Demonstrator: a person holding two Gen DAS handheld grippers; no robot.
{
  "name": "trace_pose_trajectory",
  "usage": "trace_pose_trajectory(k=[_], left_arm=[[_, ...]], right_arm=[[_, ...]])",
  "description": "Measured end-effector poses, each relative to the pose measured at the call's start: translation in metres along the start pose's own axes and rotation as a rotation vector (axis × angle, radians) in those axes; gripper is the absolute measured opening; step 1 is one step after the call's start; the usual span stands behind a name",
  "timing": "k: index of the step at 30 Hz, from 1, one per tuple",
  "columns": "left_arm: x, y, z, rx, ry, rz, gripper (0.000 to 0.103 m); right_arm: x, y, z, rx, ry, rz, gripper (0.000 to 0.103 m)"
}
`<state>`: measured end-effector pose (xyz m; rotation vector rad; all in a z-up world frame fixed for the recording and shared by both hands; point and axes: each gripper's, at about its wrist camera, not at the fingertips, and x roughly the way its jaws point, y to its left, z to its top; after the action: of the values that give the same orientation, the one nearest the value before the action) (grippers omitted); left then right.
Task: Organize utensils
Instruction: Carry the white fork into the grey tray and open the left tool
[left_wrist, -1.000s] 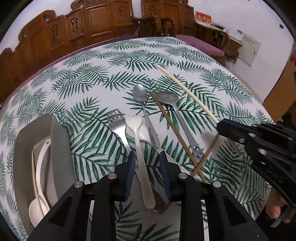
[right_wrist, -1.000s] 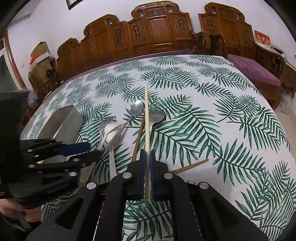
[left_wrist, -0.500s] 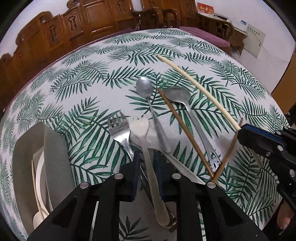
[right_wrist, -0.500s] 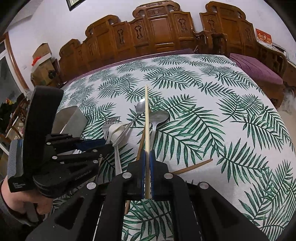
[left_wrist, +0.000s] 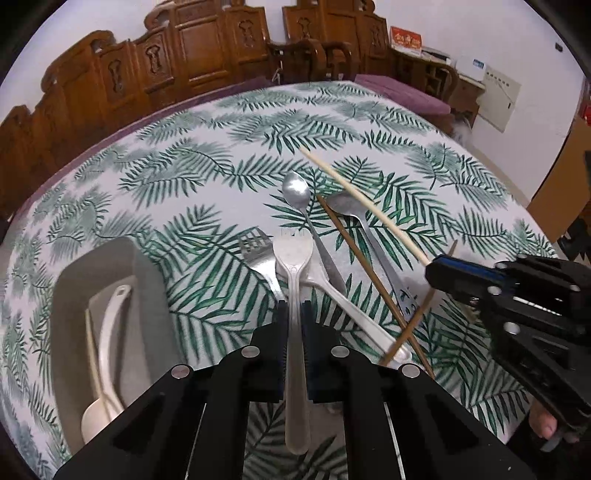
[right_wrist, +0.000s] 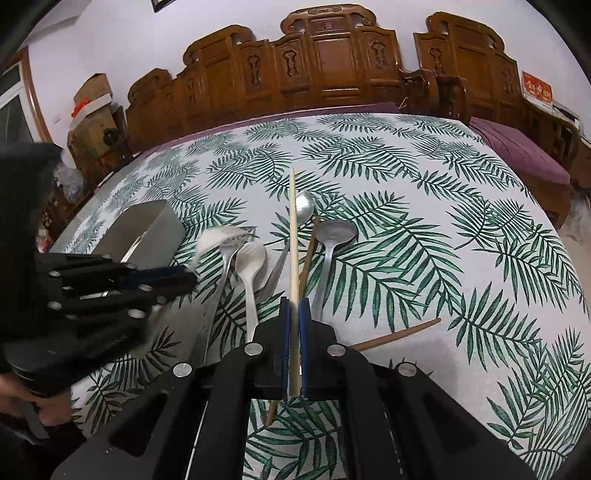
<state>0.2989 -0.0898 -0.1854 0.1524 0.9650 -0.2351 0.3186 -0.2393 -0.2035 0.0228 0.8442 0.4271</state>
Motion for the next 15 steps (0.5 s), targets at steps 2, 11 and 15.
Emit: trace_pose_trajectory(k=[2,11,15], left_arm=[[-0.010,0.004,-0.004,-0.003,-0.013,0.002,0.006],[-0.043,0.035,-0.017,-0.043,-0.054,0.023,0.006],[-0.052,0.050,-0.019,-0.067,-0.068,0.034,0.006]], right_arm=[[0.000,0.003,-0.001,-0.011,0.002,-0.003,0.006],[0.001,0.016,-0.007,-0.049,0.011,-0.007,0.006],[0.002,0.019,-0.008,-0.062,0.015,-0.007,0.006]])
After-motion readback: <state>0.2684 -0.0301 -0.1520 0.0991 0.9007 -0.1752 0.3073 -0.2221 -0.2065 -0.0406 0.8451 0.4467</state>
